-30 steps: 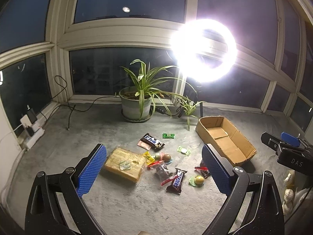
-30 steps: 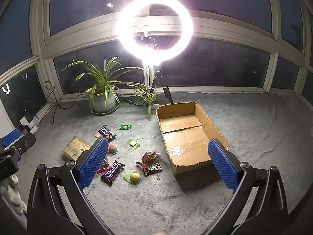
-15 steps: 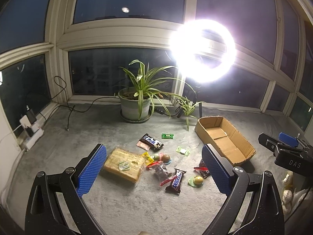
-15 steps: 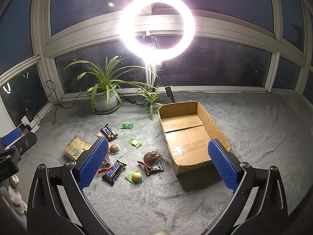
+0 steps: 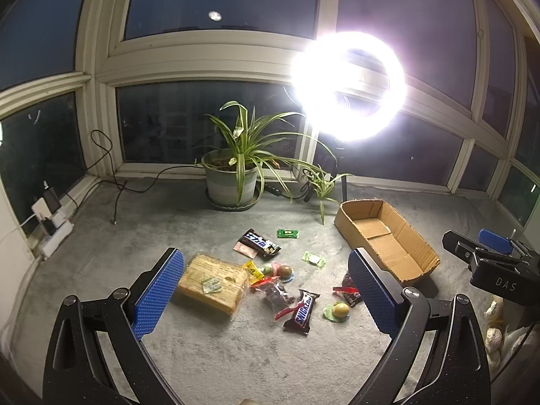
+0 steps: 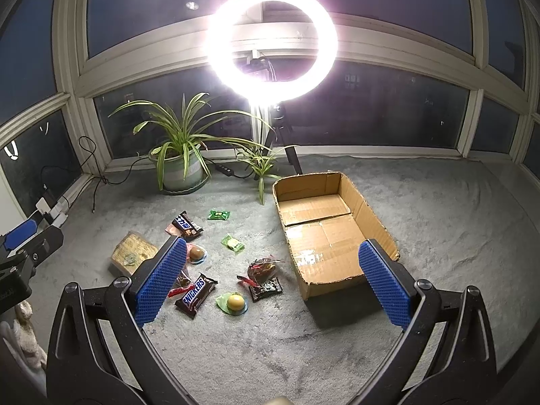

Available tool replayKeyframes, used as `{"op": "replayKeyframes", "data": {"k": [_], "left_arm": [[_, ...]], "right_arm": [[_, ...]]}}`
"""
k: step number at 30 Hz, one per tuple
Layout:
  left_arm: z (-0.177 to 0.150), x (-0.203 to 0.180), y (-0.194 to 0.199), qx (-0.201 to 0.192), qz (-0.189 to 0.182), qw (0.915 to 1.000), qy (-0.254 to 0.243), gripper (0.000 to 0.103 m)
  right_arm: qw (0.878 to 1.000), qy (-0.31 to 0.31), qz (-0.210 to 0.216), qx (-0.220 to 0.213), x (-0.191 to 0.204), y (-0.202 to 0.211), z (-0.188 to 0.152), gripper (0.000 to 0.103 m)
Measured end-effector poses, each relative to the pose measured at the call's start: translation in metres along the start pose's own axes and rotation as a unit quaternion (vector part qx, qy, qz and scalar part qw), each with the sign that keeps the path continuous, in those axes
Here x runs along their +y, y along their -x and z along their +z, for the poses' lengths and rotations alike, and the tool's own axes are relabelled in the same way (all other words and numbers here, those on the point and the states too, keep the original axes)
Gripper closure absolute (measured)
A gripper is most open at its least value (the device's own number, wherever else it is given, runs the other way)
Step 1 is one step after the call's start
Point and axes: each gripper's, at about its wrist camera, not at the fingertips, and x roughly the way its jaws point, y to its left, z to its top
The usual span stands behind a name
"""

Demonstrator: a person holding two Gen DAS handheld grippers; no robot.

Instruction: Organize snacks

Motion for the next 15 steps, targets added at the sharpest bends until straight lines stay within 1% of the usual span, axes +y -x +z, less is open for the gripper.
{"op": "replayKeyframes", "data": {"k": [15], "left_arm": [[-0.0006, -0.0026, -0.0057, 0.006, -0.004, 1.0, -0.002, 0.005]], "right_arm": [[1.0, 0.0, 0.0, 0.003, -0.0002, -0.0043, -0.0013, 0.0]]}}
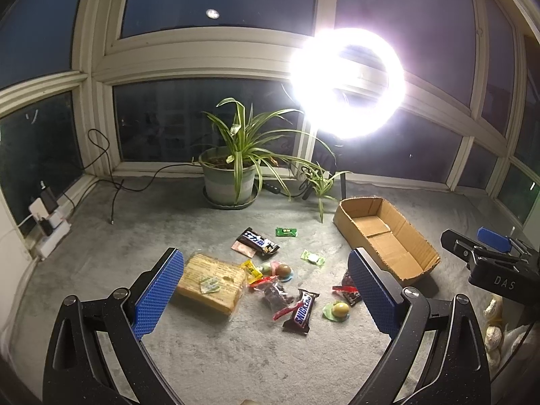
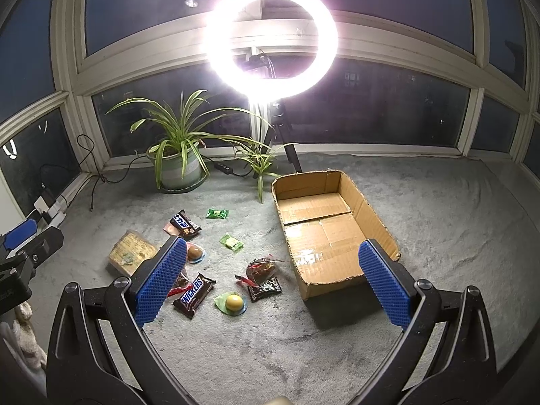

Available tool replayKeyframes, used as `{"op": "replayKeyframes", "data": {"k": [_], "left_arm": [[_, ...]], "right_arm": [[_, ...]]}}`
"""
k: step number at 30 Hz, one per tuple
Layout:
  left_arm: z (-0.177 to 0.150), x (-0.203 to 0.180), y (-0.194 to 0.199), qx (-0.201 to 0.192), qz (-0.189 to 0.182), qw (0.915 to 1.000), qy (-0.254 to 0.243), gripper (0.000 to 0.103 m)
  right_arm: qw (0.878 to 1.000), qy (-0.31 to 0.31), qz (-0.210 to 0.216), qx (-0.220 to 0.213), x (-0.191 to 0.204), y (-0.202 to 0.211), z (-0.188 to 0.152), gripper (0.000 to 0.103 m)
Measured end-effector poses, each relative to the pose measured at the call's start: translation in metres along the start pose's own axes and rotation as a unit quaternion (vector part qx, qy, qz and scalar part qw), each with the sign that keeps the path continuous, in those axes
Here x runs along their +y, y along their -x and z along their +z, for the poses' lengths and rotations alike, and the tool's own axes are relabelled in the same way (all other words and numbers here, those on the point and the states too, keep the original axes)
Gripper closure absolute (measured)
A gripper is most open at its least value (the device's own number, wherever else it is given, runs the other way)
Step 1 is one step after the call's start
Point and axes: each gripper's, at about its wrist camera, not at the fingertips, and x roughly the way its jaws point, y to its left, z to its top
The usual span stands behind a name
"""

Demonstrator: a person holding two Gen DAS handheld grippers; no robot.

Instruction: Organize snacks

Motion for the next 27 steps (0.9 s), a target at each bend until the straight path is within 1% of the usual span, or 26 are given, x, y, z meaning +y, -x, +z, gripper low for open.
{"op": "replayKeyframes", "data": {"k": [8, 11, 17, 23, 25, 27], "left_arm": [[0.0, 0.005, -0.007, 0.01, 0.0, 1.0, 0.001, 0.005], [-0.001, 0.006, -0.01, 0.013, 0.0, 0.9999, 0.002, 0.005], [-0.005, 0.012, -0.019, 0.024, -0.002, 0.9997, 0.004, 0.006], [-0.015, 0.018, -0.031, 0.042, -0.002, 0.9991, 0.004, 0.01], [-0.02, 0.019, -0.036, 0.054, -0.007, 0.9985, 0.004, 0.016], [-0.027, 0.019, -0.041, 0.066, -0.012, 0.9977, 0.001, 0.018]], "right_arm": [[1.0, 0.0, 0.0, 0.013, -0.002, -0.011, -0.003, 0.0], [1.0, 0.001, 0.001, 0.018, -0.002, -0.014, 0.001, 0.0], [1.0, 0.001, 0.017, 0.022, -0.008, -0.023, -0.003, 0.0], [0.998, 0.007, 0.035, 0.047, -0.014, -0.038, -0.018, 0.0], [0.997, 0.009, 0.044, 0.057, -0.014, -0.044, -0.024, 0.0], [0.996, 0.012, 0.053, 0.07, -0.014, -0.05, -0.032, 0.0]]}}
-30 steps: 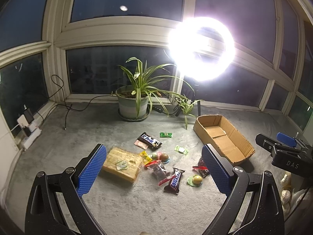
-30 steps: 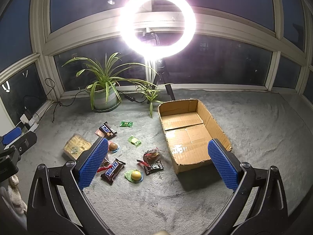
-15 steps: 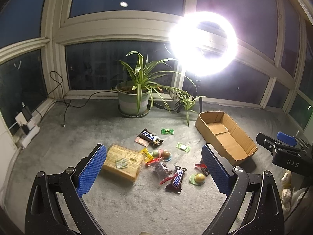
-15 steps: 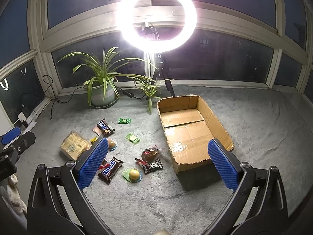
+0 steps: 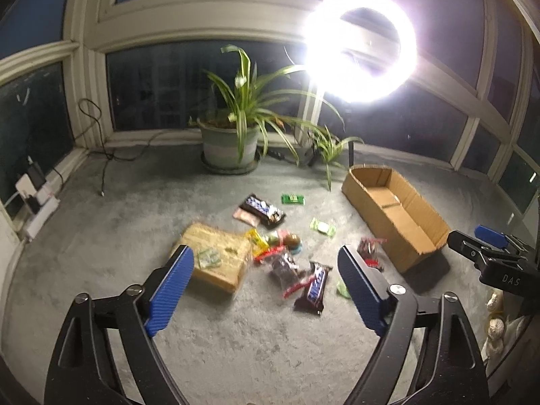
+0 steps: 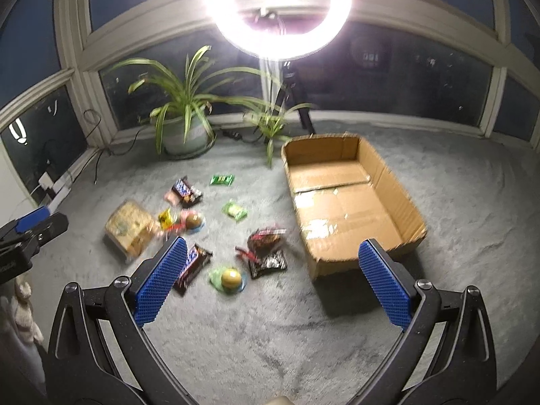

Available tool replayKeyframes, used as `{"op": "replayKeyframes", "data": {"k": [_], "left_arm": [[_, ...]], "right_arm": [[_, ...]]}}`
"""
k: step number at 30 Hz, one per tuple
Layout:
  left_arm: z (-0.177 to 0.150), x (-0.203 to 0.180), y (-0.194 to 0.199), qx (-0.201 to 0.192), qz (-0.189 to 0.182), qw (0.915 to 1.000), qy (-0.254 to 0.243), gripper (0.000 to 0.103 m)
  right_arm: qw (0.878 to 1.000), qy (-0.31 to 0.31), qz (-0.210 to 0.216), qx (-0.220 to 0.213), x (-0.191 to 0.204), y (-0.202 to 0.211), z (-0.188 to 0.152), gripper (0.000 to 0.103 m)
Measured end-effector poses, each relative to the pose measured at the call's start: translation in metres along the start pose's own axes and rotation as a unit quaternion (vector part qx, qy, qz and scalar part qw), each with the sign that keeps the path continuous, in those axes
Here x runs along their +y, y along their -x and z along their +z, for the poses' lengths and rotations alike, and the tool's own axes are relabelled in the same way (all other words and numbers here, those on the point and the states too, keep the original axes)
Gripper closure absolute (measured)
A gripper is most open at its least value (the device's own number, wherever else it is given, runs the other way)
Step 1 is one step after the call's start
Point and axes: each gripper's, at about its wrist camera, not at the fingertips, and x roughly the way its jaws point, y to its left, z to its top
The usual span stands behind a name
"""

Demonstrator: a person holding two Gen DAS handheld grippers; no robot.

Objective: Organize snacks
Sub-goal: 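Lower the left tool onto the Snickers bar while the right tool grasps the yellow candy ball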

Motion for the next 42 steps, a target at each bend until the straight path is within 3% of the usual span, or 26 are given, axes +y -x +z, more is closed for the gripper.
{"op": "replayKeyframes", "data": {"k": [5, 9, 12, 15, 20, 22, 24, 28, 36, 39, 42], "left_arm": [[-0.012, -0.004, -0.016, 0.029, -0.021, 0.9993, -0.008, 0.02], [-0.022, -0.008, -0.031, 0.054, -0.041, 0.9976, -0.011, 0.029], [-0.028, -0.009, -0.043, 0.074, -0.059, 0.9955, -0.006, 0.033], [-0.035, -0.012, -0.057, 0.094, -0.073, 0.9929, -0.009, 0.044], [-0.044, -0.017, -0.081, 0.125, -0.099, 0.9871, -0.007, 0.053], [-0.046, -0.018, -0.089, 0.133, -0.105, 0.9855, -0.007, 0.058], [-0.049, -0.018, -0.101, 0.145, -0.114, 0.9828, -0.002, 0.063], [-0.052, -0.02, -0.117, 0.161, -0.117, 0.9799, 0.002, 0.065], [-0.054, -0.029, -0.135, 0.172, -0.122, 0.9772, -0.026, 0.067], [-0.055, -0.032, -0.14, 0.176, -0.123, 0.976, -0.036, 0.067], [-0.055, -0.036, -0.144, 0.176, -0.121, 0.9757, -0.048, 0.067]], "right_arm": [[0.999, 0.015, 0.035, 0.023, 0.005, -0.016, -0.013, 0.004], [0.998, 0.029, 0.047, 0.042, 0.011, -0.033, -0.023, 0.005], [0.996, 0.033, 0.061, 0.064, 0.012, -0.047, -0.029, 0.016], [0.993, 0.031, 0.074, 0.089, 0.012, -0.066, -0.033, 0.023], [0.987, 0.028, 0.099, 0.121, 0.012, -0.093, -0.036, 0.028], [0.985, 0.034, 0.105, 0.134, 0.014, -0.103, -0.037, 0.04], [0.982, 0.039, 0.109, 0.146, 0.017, -0.115, -0.038, 0.046], [0.979, 0.037, 0.117, 0.16, 0.017, -0.131, -0.039, 0.056], [0.975, 0.043, 0.13, 0.174, 0.023, -0.145, -0.039, 0.06], [0.974, 0.046, 0.135, 0.179, 0.026, -0.149, -0.039, 0.068], [0.973, 0.053, 0.135, 0.181, 0.028, -0.152, -0.04, 0.069]]}}
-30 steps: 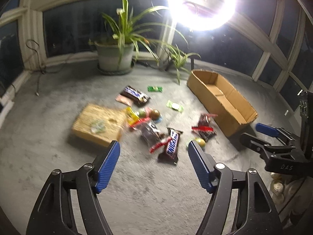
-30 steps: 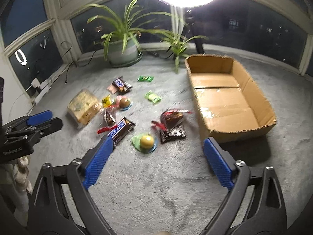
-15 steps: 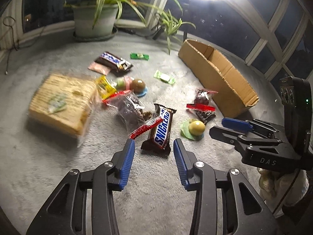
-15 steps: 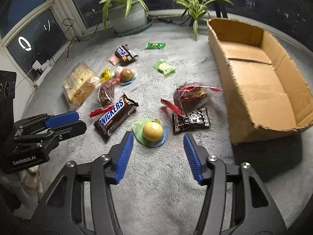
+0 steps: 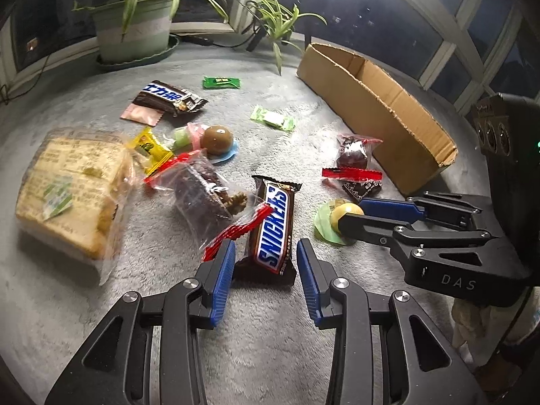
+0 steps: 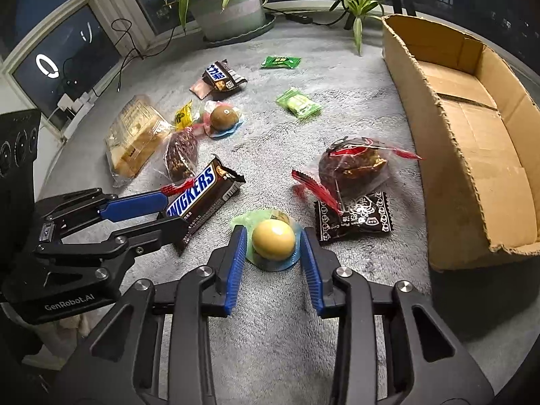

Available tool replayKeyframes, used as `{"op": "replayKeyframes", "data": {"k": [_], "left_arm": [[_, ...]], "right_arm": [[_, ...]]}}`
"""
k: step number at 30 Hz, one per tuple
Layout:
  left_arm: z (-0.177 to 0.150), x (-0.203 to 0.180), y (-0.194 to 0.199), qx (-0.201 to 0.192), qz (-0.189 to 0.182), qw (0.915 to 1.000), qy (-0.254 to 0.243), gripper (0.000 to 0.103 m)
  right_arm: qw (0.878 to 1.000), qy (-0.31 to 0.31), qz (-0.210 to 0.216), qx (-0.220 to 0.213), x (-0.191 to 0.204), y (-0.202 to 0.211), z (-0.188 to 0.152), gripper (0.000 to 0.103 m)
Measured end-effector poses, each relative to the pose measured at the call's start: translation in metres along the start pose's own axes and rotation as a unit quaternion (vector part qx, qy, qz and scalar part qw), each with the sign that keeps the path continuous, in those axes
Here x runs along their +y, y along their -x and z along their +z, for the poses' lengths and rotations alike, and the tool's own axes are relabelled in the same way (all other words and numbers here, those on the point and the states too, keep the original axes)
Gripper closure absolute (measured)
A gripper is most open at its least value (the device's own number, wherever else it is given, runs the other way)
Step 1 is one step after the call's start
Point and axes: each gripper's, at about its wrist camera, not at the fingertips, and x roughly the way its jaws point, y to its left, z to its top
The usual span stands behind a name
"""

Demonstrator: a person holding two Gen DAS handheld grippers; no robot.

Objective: Organize snacks
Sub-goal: 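Lower the left tool onto the Snickers bar while the right tool grasps the yellow candy ball, then carry the Snickers bar and candy ball into the cardboard box and release both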

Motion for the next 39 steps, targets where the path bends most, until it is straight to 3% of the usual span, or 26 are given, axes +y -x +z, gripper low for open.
{"op": "replayKeyframes", "data": {"k": [8, 11, 13, 22, 30, 39], "left_arm": [[0.004, -0.005, -0.011, 0.0, 0.011, 0.9998, -0.019, 0.067], [0.005, -0.008, -0.014, 0.0, 0.014, 0.9996, -0.026, 0.067], [0.005, -0.009, -0.016, -0.001, 0.016, 0.9994, -0.031, 0.074], [0.005, -0.007, -0.016, -0.01, 0.008, 0.9996, -0.023, 0.076], [0.002, -0.008, 0.004, -0.024, -0.007, 0.9997, -0.001, 0.076], [0.015, -0.023, 0.03, -0.058, -0.022, 0.9981, 0.006, 0.076]], "right_arm": [[1.0, 0.015, -0.009, 0.004, 0.003, -0.006, 0.003, 0.069], [1.0, 0.02, -0.009, 0.003, 0.003, -0.006, 0.004, 0.073], [1.0, 0.021, -0.007, 0.004, 0.002, -0.006, 0.005, 0.074], [1.0, 0.02, -0.002, -0.001, 0.002, -0.002, 0.004, 0.075], [1.0, 0.013, 0.008, -0.023, 0.0, 0.023, 0.007, 0.075], [0.997, 0.009, 0.017, -0.077, -0.01, 0.075, 0.017, 0.074]]}}
